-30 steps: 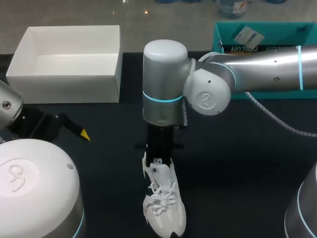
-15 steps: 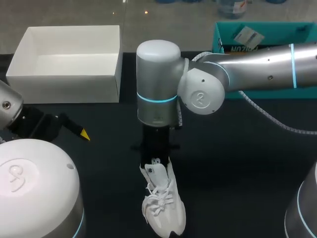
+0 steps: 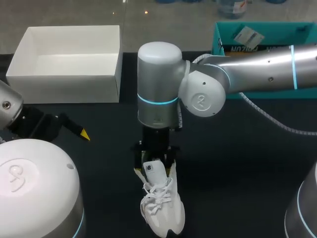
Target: Take the shoe out of the shoebox, open the shoe tongue, remove and reinsert the insole, then place the shoe into the shoebox
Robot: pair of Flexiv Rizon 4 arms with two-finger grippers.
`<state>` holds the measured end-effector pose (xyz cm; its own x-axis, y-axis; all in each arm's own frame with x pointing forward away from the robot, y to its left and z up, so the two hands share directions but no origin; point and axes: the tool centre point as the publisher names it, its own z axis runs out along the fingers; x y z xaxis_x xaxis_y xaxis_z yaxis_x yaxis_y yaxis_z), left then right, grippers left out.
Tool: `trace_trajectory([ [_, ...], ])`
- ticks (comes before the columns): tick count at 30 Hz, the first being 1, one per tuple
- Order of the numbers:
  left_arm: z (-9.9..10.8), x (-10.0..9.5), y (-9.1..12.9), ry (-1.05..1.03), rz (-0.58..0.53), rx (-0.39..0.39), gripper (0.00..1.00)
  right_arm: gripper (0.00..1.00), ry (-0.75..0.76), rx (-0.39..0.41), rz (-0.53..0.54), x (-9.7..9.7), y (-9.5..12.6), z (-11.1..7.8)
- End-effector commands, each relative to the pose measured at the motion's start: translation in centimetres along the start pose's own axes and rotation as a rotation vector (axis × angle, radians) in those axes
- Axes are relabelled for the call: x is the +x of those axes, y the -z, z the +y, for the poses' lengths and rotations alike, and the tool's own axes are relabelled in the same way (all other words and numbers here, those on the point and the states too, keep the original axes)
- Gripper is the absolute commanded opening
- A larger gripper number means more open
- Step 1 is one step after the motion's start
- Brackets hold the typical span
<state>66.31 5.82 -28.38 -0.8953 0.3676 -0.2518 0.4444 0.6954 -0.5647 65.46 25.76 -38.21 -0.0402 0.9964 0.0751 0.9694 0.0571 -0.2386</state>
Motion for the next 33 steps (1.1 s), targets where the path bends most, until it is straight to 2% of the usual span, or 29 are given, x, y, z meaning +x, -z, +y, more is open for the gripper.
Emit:
trace_trajectory([
  [1, -0.1, 0.0, 0.0, 0.0, 0.001, -0.004, 1.0, 0.85, -0.001, -0.011, -0.002, -0.2, 0.4, -0.2],
  [5, -0.1, 0.0, 0.0, 0.0, 0.001, -0.004, 1.0, 0.86, 0.001, -0.027, -0.009, -0.1, 0.8, -0.1],
  [8, -0.1, 0.0, 0.0, 0.0, 0.001, -0.004, 1.0, 0.9, 0.001, -0.037, -0.012, -0.2, 1.2, 0.1],
  [10, -0.1, 0.0, 0.0, 0.0, 0.001, -0.004, 1.0, 0.97, 0.001, -0.047, -0.016, -0.2, 1.6, 0.1],
  [14, -0.1, 0.0, 0.0, 0.0, 0.001, -0.004, 1.0, 1.0, 0.004, -0.057, -0.018, -0.2, 1.8, 0.3],
  [21, -0.1, 0.0, 0.0, 0.0, 0.001, -0.004, 1.0, 1.0, 0.037, -0.061, 0.024, 0.0, 0.3, 0.7],
  [22, -0.1, 0.0, 0.0, 0.0, 0.001, -0.004, 1.0, 0.98, 0.048, -0.074, 0.032, 0.0, 0.0, 0.7],
  [23, -0.1, 0.0, 0.0, 0.0, 0.001, -0.004, 1.0, 0.86, 0.045, -0.068, 0.031, 0.0, -0.2, 0.7],
  [24, -0.1, 0.0, 0.0, 0.0, 0.001, -0.004, 1.0, 0.7, 0.052, -0.075, 0.037, 0.0, -0.6, 0.7],
  [27, -0.1, 0.0, 0.0, 0.0, 0.001, -0.004, 1.0, 0.08, 0.044, -0.084, 0.057, -0.2, -1.1, 0.6],
  [28, -0.1, 0.0, 0.0, 0.0, 0.001, -0.004, 1.0, 0.0, 0.043, -0.087, 0.061, -0.2, -1.2, 0.6],
  [30, -0.1, 0.0, 0.0, 0.0, 0.001, -0.004, 1.0, 0.02, 0.038, -0.088, 0.06, -0.3, -1.3, 0.5],
  [31, -0.1, 0.0, 0.0, 0.0, 0.001, -0.004, 1.0, 0.14, 0.035, -0.093, 0.063, -0.3, -1.3, 0.4],
  [33, -0.1, 0.0, 0.0, 0.0, 0.001, -0.004, 1.0, 0.25, 0.032, -0.099, 0.055, -0.4, -1.2, 0.4],
])
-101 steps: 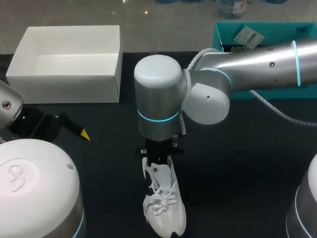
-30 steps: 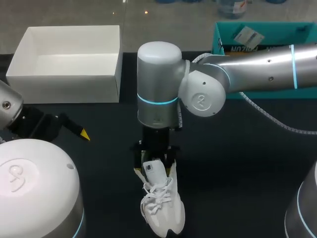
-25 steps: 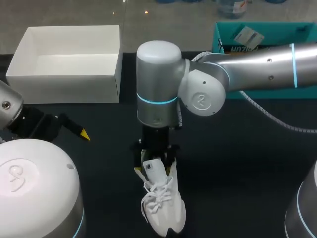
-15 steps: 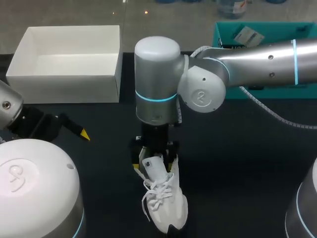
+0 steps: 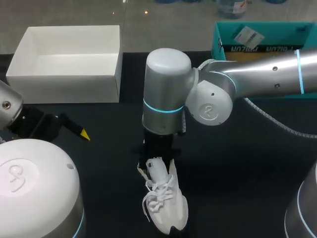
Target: Take the shoe out of the shoebox, open the shoe tongue, remove and reinsert the insole, then place the shoe into the shoebox
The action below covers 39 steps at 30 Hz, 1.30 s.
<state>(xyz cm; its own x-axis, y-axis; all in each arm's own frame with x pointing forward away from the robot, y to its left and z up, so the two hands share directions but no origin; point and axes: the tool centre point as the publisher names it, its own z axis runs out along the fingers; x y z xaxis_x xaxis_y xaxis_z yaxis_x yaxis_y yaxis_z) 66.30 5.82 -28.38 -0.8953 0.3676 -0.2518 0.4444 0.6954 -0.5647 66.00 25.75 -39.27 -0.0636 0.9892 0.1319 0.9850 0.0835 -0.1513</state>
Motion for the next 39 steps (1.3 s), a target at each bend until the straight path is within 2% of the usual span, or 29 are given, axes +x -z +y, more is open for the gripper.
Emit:
trace_trajectory([
  [1, -0.1, 0.0, 0.0, 0.0, 0.001, -0.004, 1.0, 0.27, -0.002, -0.017, 0.003, -0.3, 0.1, -0.4],
  [6, -0.1, 0.0, 0.0, 0.0, 0.001, -0.004, 1.0, 0.33, -0.002, -0.035, -0.007, -0.5, 1.0, 0.0],
  [7, -0.1, 0.0, 0.0, 0.0, 0.001, -0.004, 1.0, 0.38, 0.0, -0.042, -0.01, -0.5, 1.2, 0.1],
  [12, -0.1, 0.0, 0.0, 0.0, 0.001, -0.004, 1.0, 0.46, 0.0, -0.048, -0.022, -0.7, 1.9, 0.5],
  [18, -0.1, 0.0, 0.0, 0.0, 0.001, -0.004, 1.0, 0.5, -0.002, -0.06, -0.033, -1.0, 2.5, 1.0],
  [20, -0.1, 0.0, 0.0, 0.0, 0.001, -0.004, 1.0, 0.64, -0.006, -0.071, -0.039, -1.2, 2.9, 1.2],
  [24, -0.1, 0.0, 0.0, 0.0, 0.001, -0.004, 1.0, 0.72, -0.011, -0.094, -0.055, -1.8, 4.2, 1.6],
  [25, -0.1, 0.0, 0.0, 0.0, 0.001, -0.004, 1.0, 0.77, -0.011, -0.099, -0.059, -1.9, 4.6, 1.7],
  [35, -0.1, 0.0, 0.0, 0.0, 0.001, -0.004, 1.0, 0.87, -0.015, -0.156, -0.086, -2.5, 8.3, 2.2],
  [39, -0.1, 0.0, 0.0, 0.0, 0.001, -0.004, 1.0, 0.81, -0.011, -0.165, -0.091, -2.7, 9.0, 2.3],
])
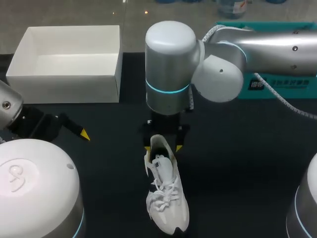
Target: Take the shoe out of the shoebox, open the shoe tongue, remove and reinsert the insole, then place the shoe into the shoebox
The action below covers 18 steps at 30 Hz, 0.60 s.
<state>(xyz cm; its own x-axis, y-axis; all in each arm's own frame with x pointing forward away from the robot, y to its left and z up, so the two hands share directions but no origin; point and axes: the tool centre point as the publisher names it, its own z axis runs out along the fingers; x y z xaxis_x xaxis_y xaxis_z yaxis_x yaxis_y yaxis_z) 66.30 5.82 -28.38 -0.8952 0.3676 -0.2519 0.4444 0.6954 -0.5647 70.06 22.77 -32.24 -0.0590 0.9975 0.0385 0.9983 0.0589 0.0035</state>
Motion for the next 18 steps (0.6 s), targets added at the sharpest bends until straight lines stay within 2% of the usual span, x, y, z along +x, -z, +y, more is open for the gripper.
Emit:
trace_trajectory([
  [1, -0.1, 0.0, 0.0, 0.0, 0.001, -0.004, 1.0, 0.73, 0.0, -0.01, 0.001, -0.6, 1.3, -0.3],
  [2, -0.1, 0.0, 0.0, 0.0, 0.001, -0.004, 1.0, 0.51, -0.001, -0.012, 0.0, -0.6, 1.5, -0.4],
  [4, -0.1, 0.0, 0.0, 0.0, 0.001, -0.004, 1.0, 0.42, -0.006, -0.013, 0.0, -0.6, 2.0, -0.9],
  [5, -0.1, 0.0, 0.0, 0.0, 0.001, -0.004, 1.0, 0.31, -0.011, -0.013, 0.0, -0.6, 2.3, -1.2],
  [6, -0.1, 0.0, 0.0, 0.0, 0.001, -0.004, 1.0, 0.25, -0.013, -0.013, 0.0, -0.6, 2.5, -1.6],
  [8, -0.1, 0.0, 0.0, 0.0, 0.001, -0.004, 1.0, 0.0, -0.015, -0.011, 0.001, -0.5, 2.9, -2.2],
  [18, -0.1, 0.0, 0.0, 0.0, 0.001, -0.004, 1.0, 0.0, -0.016, 0.064, 0.016, 0.7, 2.7, -6.4],
])
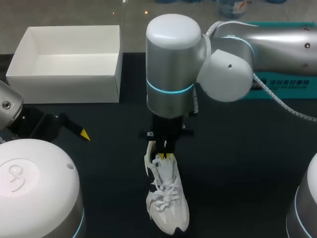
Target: Take the shoe out of the shoebox, open the shoe tongue, remove and reinsert the insole, then place the shoe into the shoebox
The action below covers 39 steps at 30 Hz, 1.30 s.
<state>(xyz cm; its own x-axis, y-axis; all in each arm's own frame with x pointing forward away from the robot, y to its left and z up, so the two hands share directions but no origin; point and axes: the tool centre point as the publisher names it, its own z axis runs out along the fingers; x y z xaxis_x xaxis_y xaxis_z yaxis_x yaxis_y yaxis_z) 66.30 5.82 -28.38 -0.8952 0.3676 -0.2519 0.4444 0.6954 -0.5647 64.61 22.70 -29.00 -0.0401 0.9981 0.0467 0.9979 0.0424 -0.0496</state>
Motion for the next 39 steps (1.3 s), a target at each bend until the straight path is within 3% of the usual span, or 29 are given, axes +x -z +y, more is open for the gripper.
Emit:
trace_trajectory([
  [1, -0.1, 0.0, 0.0, 0.0, 0.001, -0.003, 1.0, 0.0, 0.003, 0.022, 0.008, 0.4, -0.8, -1.3],
  [7, -0.1, 0.0, 0.0, 0.0, 0.001, -0.003, 1.0, 0.0, -0.003, 0.059, 0.013, 0.5, -2.3, -2.5],
  [15, -0.1, 0.0, 0.0, 0.0, 0.001, -0.003, 1.0, 0.0, -0.007, 0.062, 0.027, 0.3, -4.2, -1.7],
  [19, -0.1, 0.0, 0.0, 0.0, 0.001, -0.003, 1.0, 0.0, -0.009, 0.057, 0.024, 0.3, -3.8, -1.7],
  [24, -0.1, 0.0, 0.0, 0.0, 0.001, -0.003, 1.0, 0.0, 0.031, 0.019, 0.022, 0.4, -1.8, -1.5],
  [27, -0.1, 0.0, 0.0, 0.0, 0.001, -0.003, 1.0, 0.0, 0.165, -0.031, 0.018, 0.1, -0.2, -0.7],
  [33, -0.1, 0.0, 0.0, 0.0, 0.001, -0.003, 1.0, 0.0, 0.633, -0.079, -0.035, -0.1, 1.7, 0.3],
  [35, -0.1, 0.0, 0.0, 0.0, 0.001, -0.003, 1.0, 0.0, 0.652, -0.062, -0.051, -0.7, 2.2, 0.6],
  [36, -0.1, 0.0, 0.0, 0.0, 0.001, -0.003, 1.0, 0.45, 0.648, -0.052, -0.054, -1.0, 2.4, 0.9],
  [37, -0.1, 0.0, 0.0, 0.0, 0.001, -0.003, 1.0, 1.0, 0.648, -0.052, -0.054, -1.0, 2.4, 0.9],
  [39, -0.1, 0.0, 0.0, 0.0, 0.001, -0.003, 1.0, 1.0, 0.648, -0.052, -0.054, -1.0, 2.4, 0.9],
])
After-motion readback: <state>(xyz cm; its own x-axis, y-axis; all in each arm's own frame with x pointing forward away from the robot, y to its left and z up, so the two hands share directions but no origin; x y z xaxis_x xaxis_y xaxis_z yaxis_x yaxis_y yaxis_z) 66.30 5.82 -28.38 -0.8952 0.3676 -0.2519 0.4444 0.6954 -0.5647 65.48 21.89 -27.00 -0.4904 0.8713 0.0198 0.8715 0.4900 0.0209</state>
